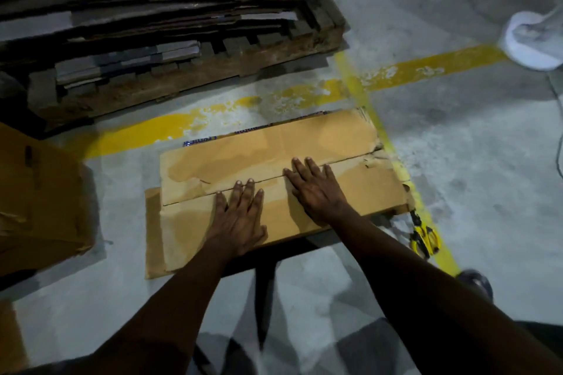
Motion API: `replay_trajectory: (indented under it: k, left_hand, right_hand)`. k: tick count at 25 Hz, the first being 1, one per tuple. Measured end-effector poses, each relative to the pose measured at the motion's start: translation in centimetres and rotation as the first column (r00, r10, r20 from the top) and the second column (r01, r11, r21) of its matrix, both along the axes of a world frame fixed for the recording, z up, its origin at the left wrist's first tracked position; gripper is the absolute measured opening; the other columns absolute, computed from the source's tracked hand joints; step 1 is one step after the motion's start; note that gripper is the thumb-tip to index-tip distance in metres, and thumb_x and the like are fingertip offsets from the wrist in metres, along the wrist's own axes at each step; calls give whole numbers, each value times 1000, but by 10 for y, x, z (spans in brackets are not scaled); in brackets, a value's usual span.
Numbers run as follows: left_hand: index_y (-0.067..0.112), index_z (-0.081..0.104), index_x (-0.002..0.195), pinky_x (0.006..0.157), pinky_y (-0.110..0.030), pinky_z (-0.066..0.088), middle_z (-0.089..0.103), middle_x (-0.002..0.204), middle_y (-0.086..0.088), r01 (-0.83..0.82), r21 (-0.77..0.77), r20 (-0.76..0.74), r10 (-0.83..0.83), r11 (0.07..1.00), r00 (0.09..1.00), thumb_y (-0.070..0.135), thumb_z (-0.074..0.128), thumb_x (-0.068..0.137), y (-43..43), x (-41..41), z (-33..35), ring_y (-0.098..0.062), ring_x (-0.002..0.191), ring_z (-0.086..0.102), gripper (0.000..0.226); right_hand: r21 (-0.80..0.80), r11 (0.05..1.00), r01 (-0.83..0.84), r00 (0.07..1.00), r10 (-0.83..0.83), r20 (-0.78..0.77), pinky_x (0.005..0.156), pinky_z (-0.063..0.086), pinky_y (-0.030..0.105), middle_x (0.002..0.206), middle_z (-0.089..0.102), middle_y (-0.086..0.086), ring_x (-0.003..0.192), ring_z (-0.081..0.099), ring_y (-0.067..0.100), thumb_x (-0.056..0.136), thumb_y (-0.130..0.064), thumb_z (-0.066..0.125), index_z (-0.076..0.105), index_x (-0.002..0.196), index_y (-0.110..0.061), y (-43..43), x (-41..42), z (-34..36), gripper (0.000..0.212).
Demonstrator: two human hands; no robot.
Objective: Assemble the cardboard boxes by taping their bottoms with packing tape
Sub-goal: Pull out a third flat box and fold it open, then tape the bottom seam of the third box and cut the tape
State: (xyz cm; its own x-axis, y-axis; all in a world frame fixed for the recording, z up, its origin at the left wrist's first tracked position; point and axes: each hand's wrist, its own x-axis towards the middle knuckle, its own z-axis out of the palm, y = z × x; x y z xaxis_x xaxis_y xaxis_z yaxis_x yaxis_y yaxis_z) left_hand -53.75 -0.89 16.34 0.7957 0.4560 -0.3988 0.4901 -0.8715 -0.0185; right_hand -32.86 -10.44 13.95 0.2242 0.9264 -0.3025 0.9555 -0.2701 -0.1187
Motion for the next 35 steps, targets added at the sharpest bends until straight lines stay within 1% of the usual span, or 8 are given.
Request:
replay_trajectory:
  k: [6, 11, 16, 20, 23, 29, 32, 35]
  left_hand:
    - [14, -3, 154, 115, -59, 8, -12, 161, -10, 50, -61, 52, -47, 997, 998, 51, 29, 98, -32, 124, -4, -34, 148, -5, 75]
    - [14, -8, 154, 115, -60, 5, -18, 160, -11, 82, -83, 132, -70, 993, 989, 51, 26, 99, -70, 201, -23, -36, 147, -11, 74]
    - [20, -17, 152, 114, -63, -2, -30, 156, -7, 45, -38, 170, -38, 998, 985, 56, 9, 97, -84, 206, -47, -33, 145, -23, 71]
    - [21, -13, 153, 115, -60, -5, -29, 157, -4, 23, -46, 193, -14, 999, 981, 59, 4, 91, -87, 208, -50, -29, 145, -24, 74]
    - [21, -8, 154, 116, -60, -3, -24, 159, -4, 19, -25, 218, -13, 1000, 976, 56, 9, 92, -87, 210, -53, -28, 146, -21, 73]
    - [22, -9, 154, 116, -57, -4, -22, 159, -5, 17, -24, 216, -11, 1000, 976, 54, 12, 93, -85, 210, -54, -29, 147, -18, 72]
    - [22, -13, 153, 117, -56, -1, -23, 159, -7, 18, -34, 129, -14, 999, 991, 54, 17, 97, -81, 215, -51, -31, 147, -17, 70]
    - [22, -12, 153, 117, -55, 3, -21, 159, -10, 58, -99, 33, -54, 993, 998, 54, 27, 98, -69, 218, -27, -33, 147, -12, 74]
  right_hand:
    - [136, 962, 235, 969, -244, 51, 112, 25, 55, 160, 28, 10, 146, 27, 34, 98, -40, 9, 34, 151, -19, -71, 80, -13, 63]
    - [376, 791, 483, 869, -485, -96, 89, 51, 50, 137, 56, 17, 118, 56, 40, 98, -33, 34, 53, 137, -8, -162, 159, -50, 51]
    - [9, 495, 869, 419, -726, -546, 96, 47, 44, 123, 66, 12, 118, 59, 32, 93, -43, 54, 52, 134, -17, -228, 203, -97, 49]
    - [-233, 397, 888, 161, -741, -652, 84, 49, 34, 101, 74, 2, 100, 66, 23, 89, -35, 68, 44, 136, -26, -232, 213, -123, 53]
    - [-339, 364, 868, -3, -679, -734, 71, 49, 33, 88, 72, 15, 77, 65, 24, 84, -20, 75, 37, 143, -21, -223, 218, -137, 70]
    - [-344, 368, 864, -55, -610, -790, 56, 48, 17, 111, 56, 8, 82, 60, 13, 80, 2, 76, 50, 139, -14, -212, 215, -134, 66]
    - [-362, 317, 877, -91, -629, -772, 49, 44, 16, 97, 57, 11, 55, 56, -2, 74, 8, 76, 56, 133, -11, -214, 208, -136, 65]
    - [-262, 106, 959, -136, -639, -757, 81, 54, 35, 113, 67, 15, 88, 64, 18, 69, -9, 83, 56, 136, -14, -209, 199, -106, 72]
